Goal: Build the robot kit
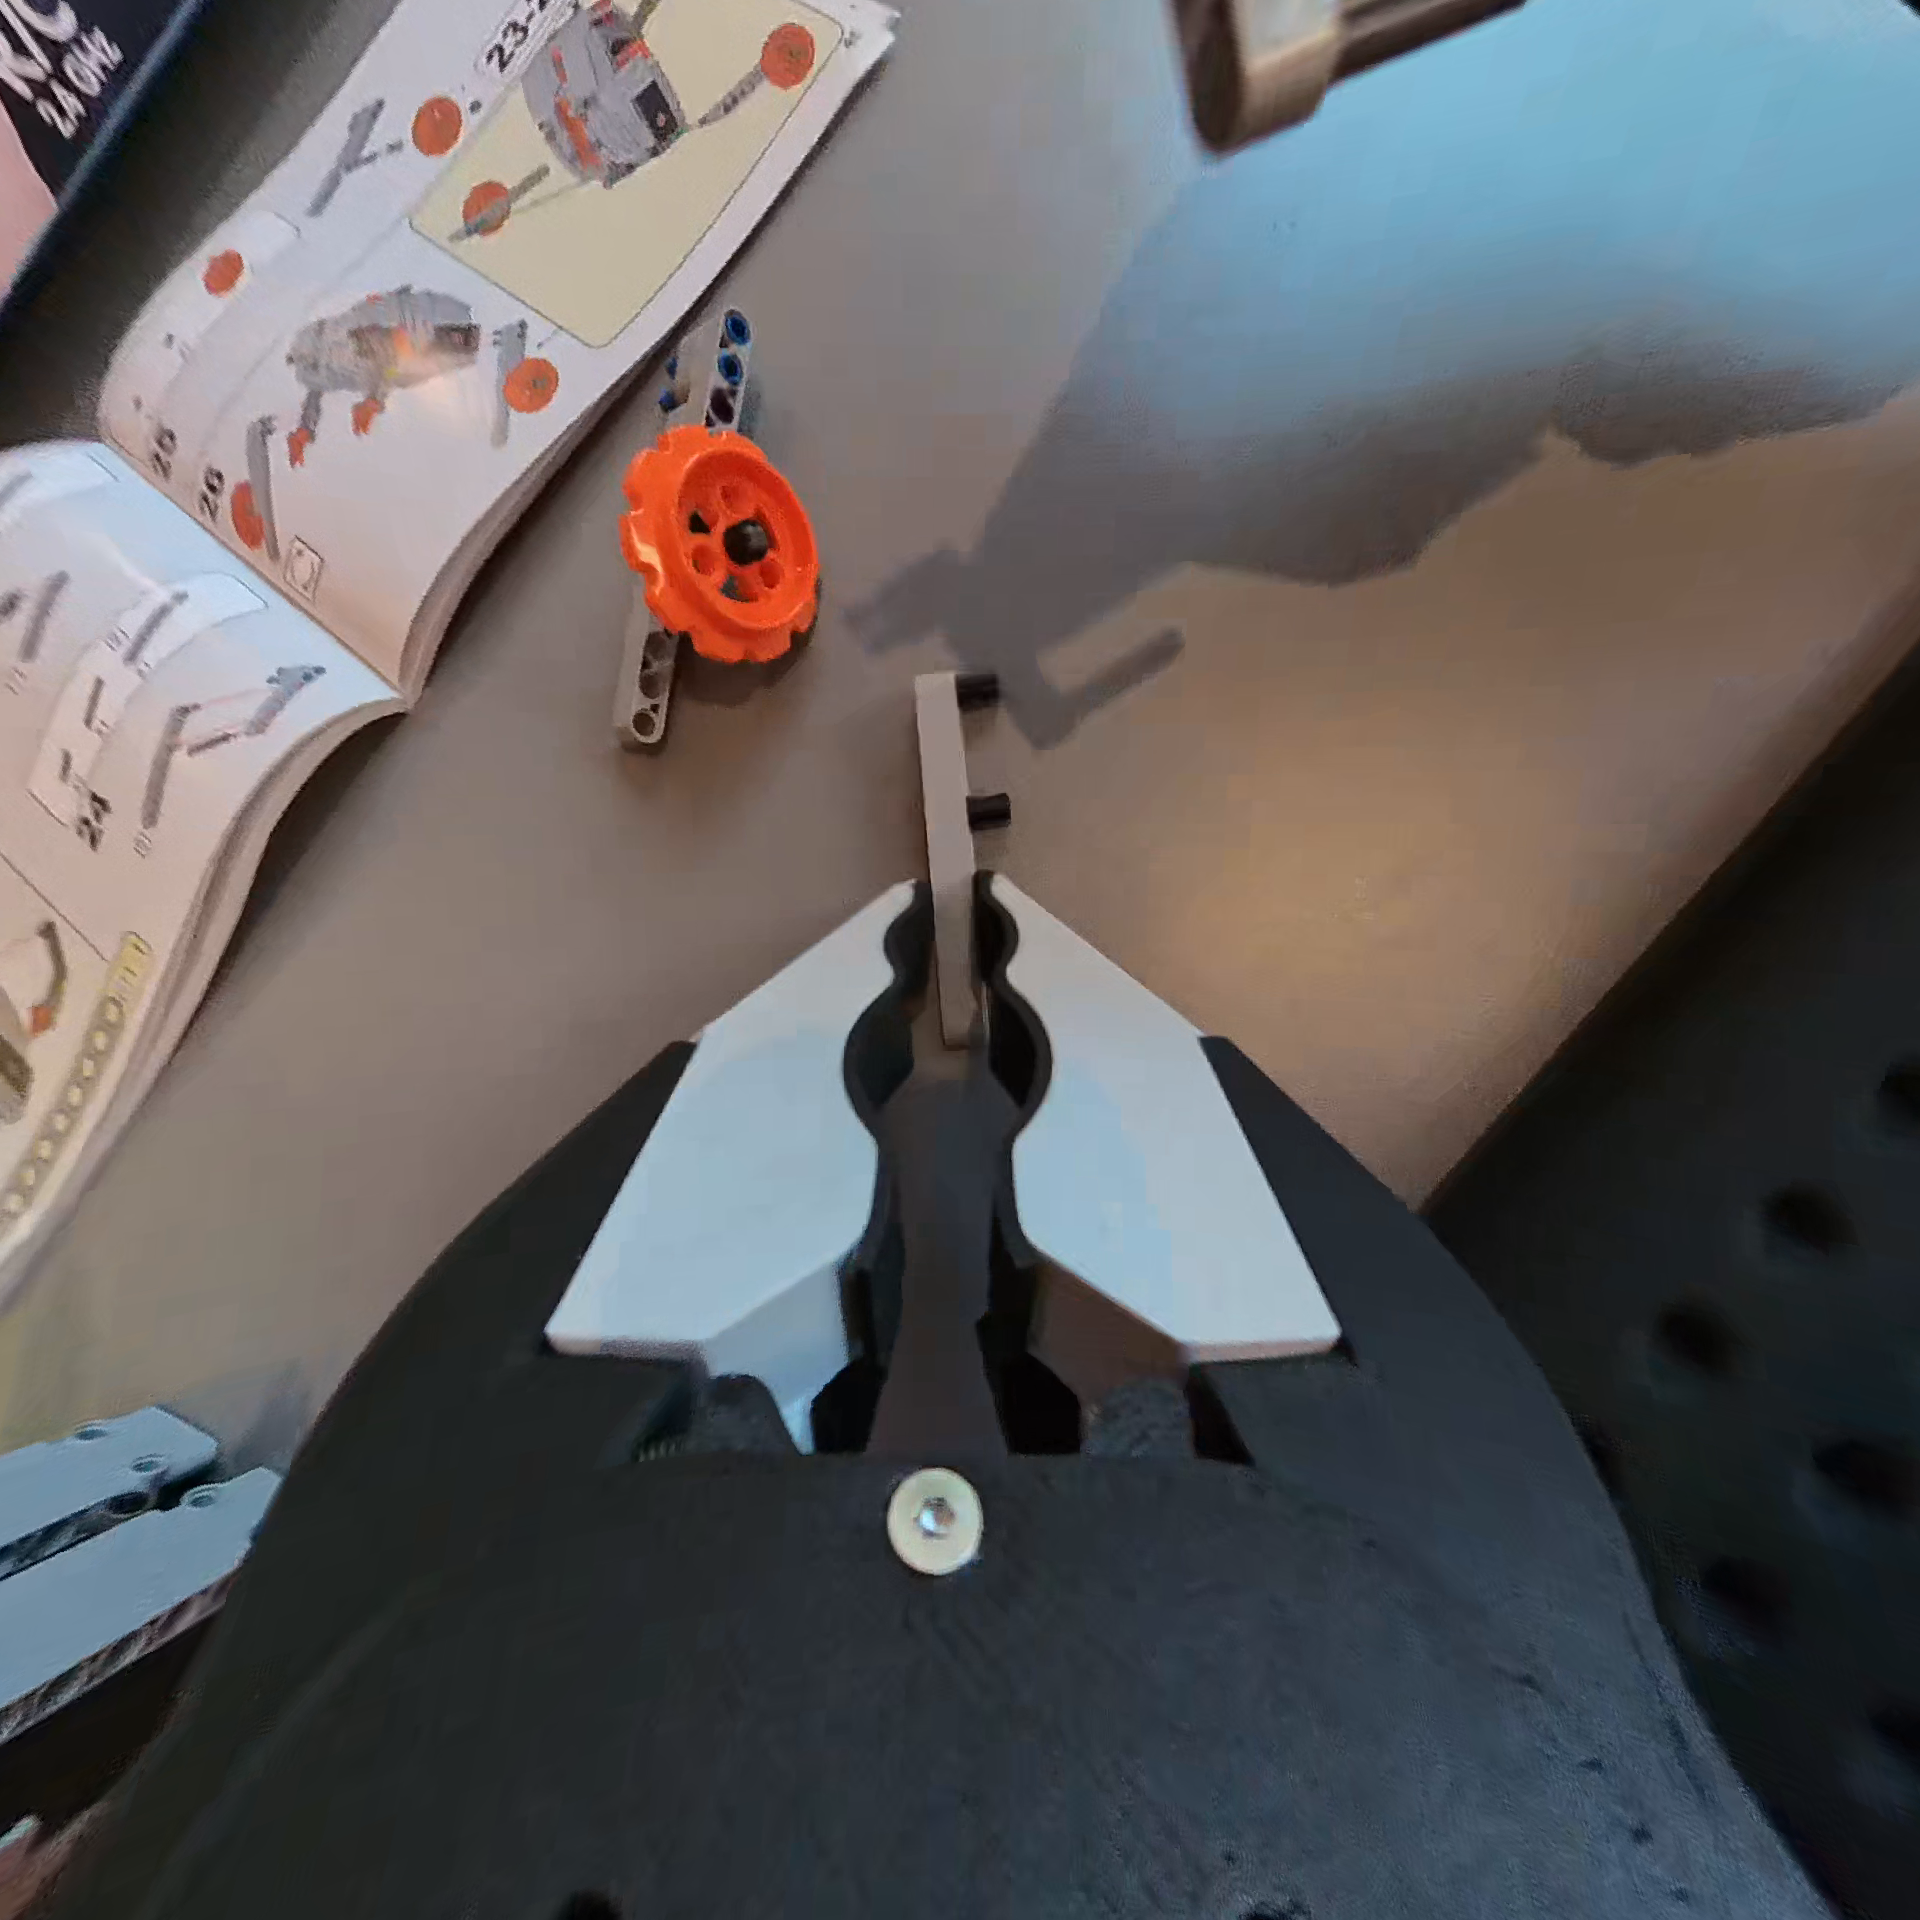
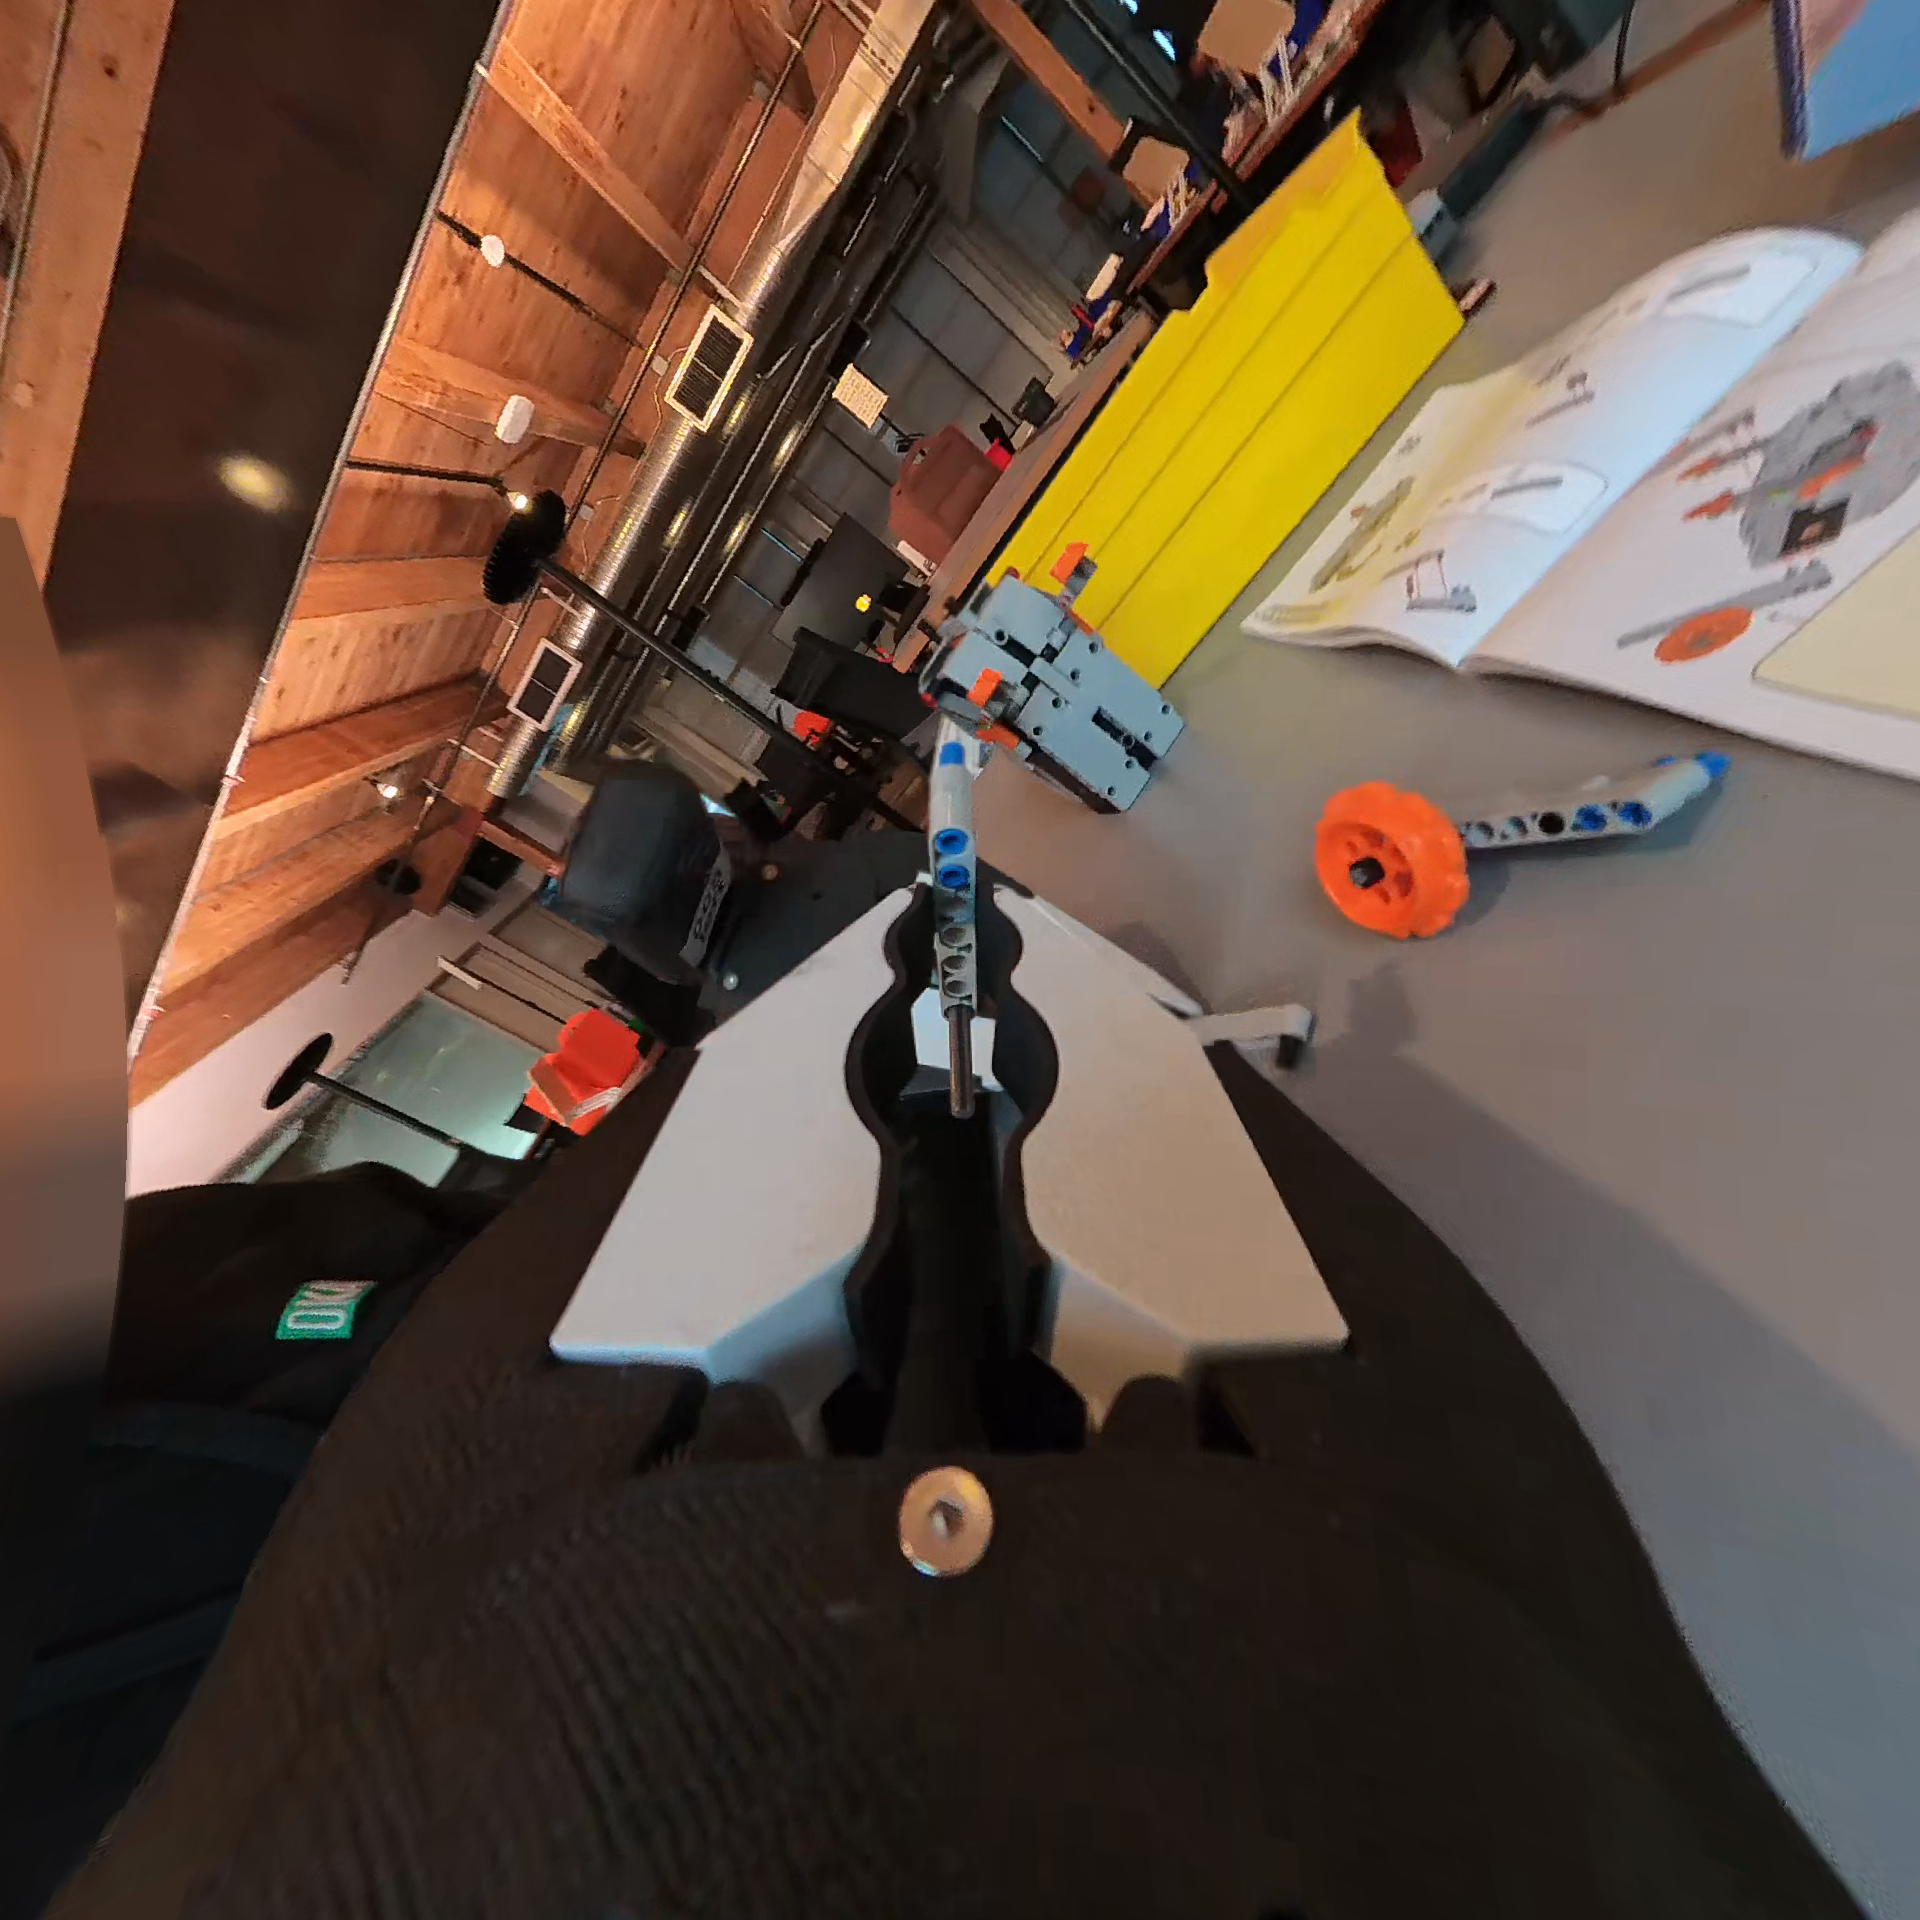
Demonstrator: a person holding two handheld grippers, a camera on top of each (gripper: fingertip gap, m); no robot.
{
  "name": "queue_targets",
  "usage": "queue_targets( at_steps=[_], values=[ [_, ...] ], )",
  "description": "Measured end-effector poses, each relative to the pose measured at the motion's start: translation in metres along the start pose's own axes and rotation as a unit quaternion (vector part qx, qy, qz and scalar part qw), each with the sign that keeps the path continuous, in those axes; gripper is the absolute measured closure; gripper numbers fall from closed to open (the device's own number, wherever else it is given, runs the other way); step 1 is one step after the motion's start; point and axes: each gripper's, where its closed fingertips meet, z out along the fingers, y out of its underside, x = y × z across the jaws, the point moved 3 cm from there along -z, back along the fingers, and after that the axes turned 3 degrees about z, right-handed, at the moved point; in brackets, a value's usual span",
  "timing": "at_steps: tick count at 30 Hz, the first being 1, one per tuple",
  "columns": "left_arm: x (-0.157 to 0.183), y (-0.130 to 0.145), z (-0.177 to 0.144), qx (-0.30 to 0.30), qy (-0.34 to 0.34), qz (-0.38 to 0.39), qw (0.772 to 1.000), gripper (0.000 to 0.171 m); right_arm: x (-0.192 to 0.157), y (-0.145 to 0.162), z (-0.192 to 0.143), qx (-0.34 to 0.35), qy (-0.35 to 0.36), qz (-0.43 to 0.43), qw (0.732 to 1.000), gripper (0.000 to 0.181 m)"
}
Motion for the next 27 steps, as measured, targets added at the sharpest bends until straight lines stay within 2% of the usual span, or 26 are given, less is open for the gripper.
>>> queue_targets(
  at_steps=[2, 5, 8, 11, 19, 27],
  values=[
    [-0.007, -0.005, -0.003, 0.013, -0.041, -0.008, 0.999, 0.166, 0.0, 0.002, 0.003, 0.008, -0.016, 0.022, 1.0, 0.175],
    [-0.009, -0.041, -0.034, 0.121, -0.063, -0.056, 0.989, 0.166, -0.004, -0.002, 0.003, 0.034, -0.037, 0.025, 0.998, 0.176],
    [-0.012, -0.065, -0.061, 0.174, -0.116, -0.048, 0.977, 0.165, -0.01, -0.007, 0.001, 0.046, -0.041, -0.005, 0.998, 0.176],
    [-0.011, -0.073, -0.065, 0.182, -0.138, -0.036, 0.973, 0.165, -0.012, -0.009, 0.001, 0.054, -0.039, -0.01, 0.998, 0.176],
    [-0.001, -0.077, -0.049, 0.174, -0.127, -0.04, 0.976, 0.165, 0.005, -0.01, 0.001, 0.068, -0.001, 0.009, 0.998, 0.175],
    [-0.003, -0.08, -0.039, 0.169, -0.145, -0.048, 0.974, 0.165, 0.017, -0.01, 0.002, 0.096, -0.002, 0.076, 0.992, 0.175]
  ],
)
